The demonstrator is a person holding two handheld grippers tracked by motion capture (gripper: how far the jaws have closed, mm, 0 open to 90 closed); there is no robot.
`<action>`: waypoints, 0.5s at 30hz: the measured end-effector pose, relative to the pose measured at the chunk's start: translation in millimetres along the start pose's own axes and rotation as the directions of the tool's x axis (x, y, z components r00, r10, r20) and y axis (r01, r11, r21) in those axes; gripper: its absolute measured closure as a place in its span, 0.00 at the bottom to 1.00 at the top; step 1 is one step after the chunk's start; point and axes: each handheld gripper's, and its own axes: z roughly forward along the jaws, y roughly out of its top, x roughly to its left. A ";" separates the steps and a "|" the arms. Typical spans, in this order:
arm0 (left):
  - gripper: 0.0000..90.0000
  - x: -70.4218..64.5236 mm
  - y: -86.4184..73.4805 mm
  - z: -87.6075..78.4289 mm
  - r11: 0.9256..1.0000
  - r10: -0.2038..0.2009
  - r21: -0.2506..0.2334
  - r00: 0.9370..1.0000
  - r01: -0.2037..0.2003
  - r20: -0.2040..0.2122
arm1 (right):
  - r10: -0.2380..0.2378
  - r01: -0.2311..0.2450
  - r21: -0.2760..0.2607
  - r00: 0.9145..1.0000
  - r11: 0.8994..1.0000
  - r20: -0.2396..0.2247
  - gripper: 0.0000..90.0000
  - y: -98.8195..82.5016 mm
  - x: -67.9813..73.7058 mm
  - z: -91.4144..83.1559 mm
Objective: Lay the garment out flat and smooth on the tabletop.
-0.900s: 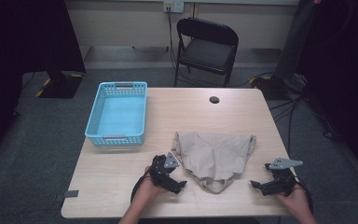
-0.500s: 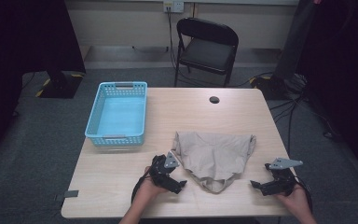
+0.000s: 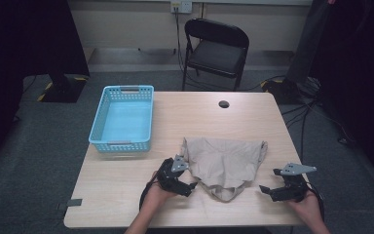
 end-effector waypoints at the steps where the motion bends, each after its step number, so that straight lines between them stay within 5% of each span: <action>1: 0.11 0.0 0.0 0.0 1.000 0.000 0.000 1.000 0.000 0.000 | -0.006 0.006 -0.001 1.000 1.000 -0.001 0.11 1.1 0.9 1.0; 9: 0.28 -2.2 4.1 4.2 1.000 0.029 -0.002 0.999 -0.029 0.036 | -0.069 0.069 -0.011 0.997 0.998 -0.018 0.27 8.7 14.2 10.9; 15: 0.45 -3.0 5.9 6.3 0.999 0.041 -0.001 0.997 -0.041 0.070 | -0.057 0.056 -0.055 0.998 0.997 -0.018 0.42 18.4 16.1 15.4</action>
